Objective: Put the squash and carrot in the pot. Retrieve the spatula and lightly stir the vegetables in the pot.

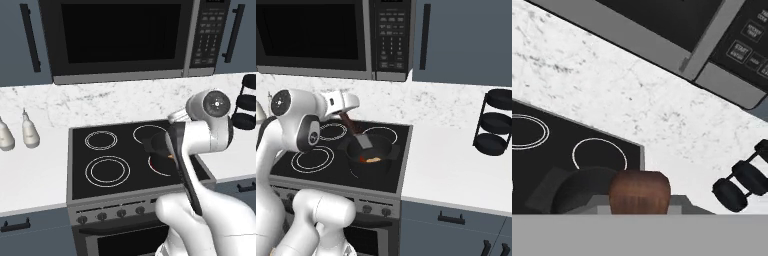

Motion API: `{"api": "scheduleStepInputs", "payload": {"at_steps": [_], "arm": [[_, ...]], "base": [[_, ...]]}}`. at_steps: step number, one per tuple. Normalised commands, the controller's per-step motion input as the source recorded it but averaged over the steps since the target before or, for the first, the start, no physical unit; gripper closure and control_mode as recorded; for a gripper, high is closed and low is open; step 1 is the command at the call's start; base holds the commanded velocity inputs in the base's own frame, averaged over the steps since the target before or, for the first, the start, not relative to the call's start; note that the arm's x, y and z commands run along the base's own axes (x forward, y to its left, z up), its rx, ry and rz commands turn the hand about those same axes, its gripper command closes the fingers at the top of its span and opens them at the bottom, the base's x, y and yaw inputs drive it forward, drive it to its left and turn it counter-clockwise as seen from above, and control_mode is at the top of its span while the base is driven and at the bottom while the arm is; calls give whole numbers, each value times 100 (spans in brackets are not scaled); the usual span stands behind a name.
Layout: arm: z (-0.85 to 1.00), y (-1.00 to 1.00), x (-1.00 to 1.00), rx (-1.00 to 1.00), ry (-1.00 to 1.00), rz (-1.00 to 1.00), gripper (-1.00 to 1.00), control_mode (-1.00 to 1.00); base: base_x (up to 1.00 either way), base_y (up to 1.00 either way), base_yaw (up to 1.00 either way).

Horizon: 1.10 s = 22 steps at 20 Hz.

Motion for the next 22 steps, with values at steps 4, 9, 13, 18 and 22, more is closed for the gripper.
{"api": "scheduleStepInputs", "payload": {"at_steps": [4,9,13,18,22], "arm": [[-16,5,0,1,0,-24,100,-100],[-21,0,0,11,0,-22,100,-100],[-26,0,1,17,-5,-11,100,-100],[-29,0,15,16,-10,-3,100,-100],[-29,0,24,9,-12,0,100,-100]], "base": [[0,0,0],[0,0,0],[0,0,0],[0,0,0],[0,0,0]]}}
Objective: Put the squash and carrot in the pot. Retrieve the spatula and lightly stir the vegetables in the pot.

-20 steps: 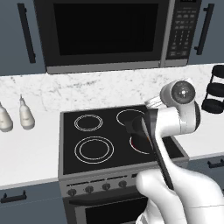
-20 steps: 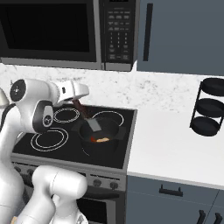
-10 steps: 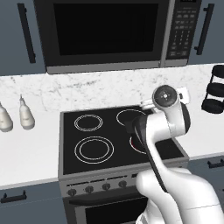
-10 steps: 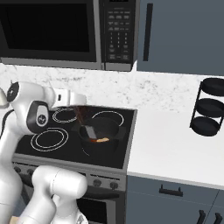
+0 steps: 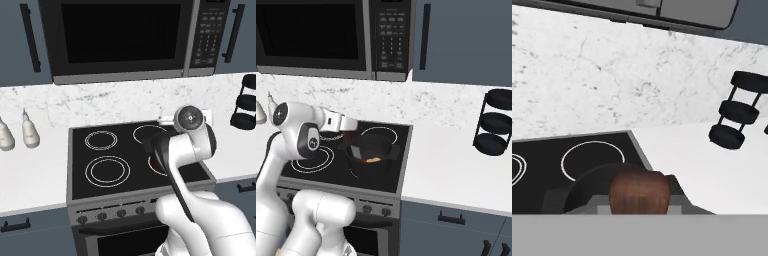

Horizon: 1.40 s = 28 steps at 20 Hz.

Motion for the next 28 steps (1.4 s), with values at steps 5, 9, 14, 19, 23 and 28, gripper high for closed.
{"api": "scheduleStepInputs", "payload": {"at_steps": [5,9,14,19,23,28], "arm": [[-30,0,26,4,-5,-4,100,-100],[-30,0,25,4,0,-10,100,-100],[-14,0,28,8,0,-13,100,-100],[-15,-8,21,9,0,-11,100,-100],[-31,-13,14,7,0,-9,100,-100],[-54,-13,20,0,0,-7,100,-100]], "base": [[0,0,0],[0,0,0],[0,0,0],[0,0,0],[0,0,0],[0,0,0]]}}
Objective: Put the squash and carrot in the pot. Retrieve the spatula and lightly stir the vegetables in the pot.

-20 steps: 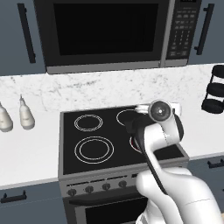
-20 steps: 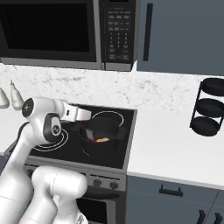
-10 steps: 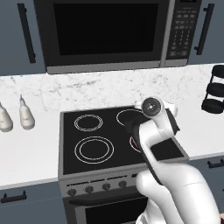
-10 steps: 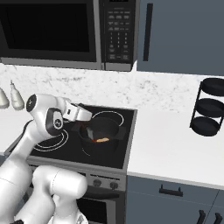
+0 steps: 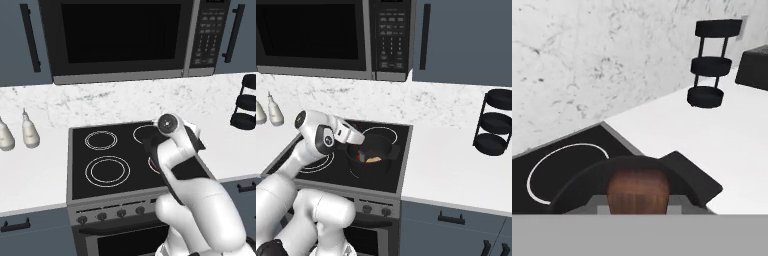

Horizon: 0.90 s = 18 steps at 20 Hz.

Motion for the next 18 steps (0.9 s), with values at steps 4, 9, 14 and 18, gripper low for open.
{"api": "scheduleStepInputs", "payload": {"at_steps": [4,9,14,18], "arm": [[-56,-11,25,0,-4,-3,100,-100],[-25,-2,20,0,-15,0,100,-100],[31,0,5,0,-23,0,100,-100],[30,-2,3,0,-12,-4,100,-100]], "base": [[0,0,0],[0,0,0],[0,0,0],[0,0,0]]}}
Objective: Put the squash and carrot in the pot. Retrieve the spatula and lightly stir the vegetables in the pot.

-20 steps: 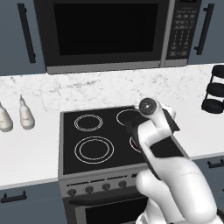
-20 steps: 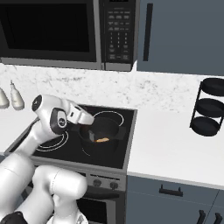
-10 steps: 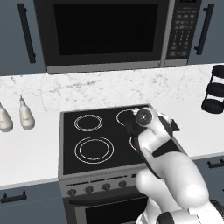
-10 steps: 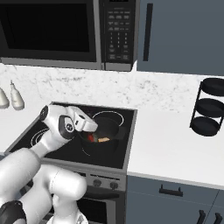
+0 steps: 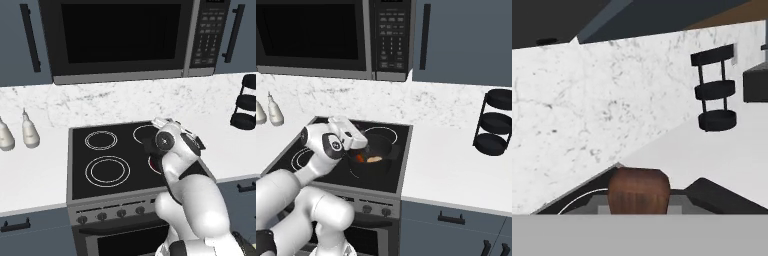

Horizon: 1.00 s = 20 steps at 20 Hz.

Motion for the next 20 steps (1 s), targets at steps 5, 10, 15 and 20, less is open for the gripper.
{"api": "scheduleStepInputs", "payload": {"at_steps": [5,10,15,20], "arm": [[-3,-1,0,0,4,-9,100,-100],[3,0,0,11,15,-7,100,-100],[40,0,13,25,23,-3,100,-100],[38,3,11,21,22,-4,100,-100]], "base": [[0,0,0],[0,0,0],[0,0,0],[0,0,0]]}}
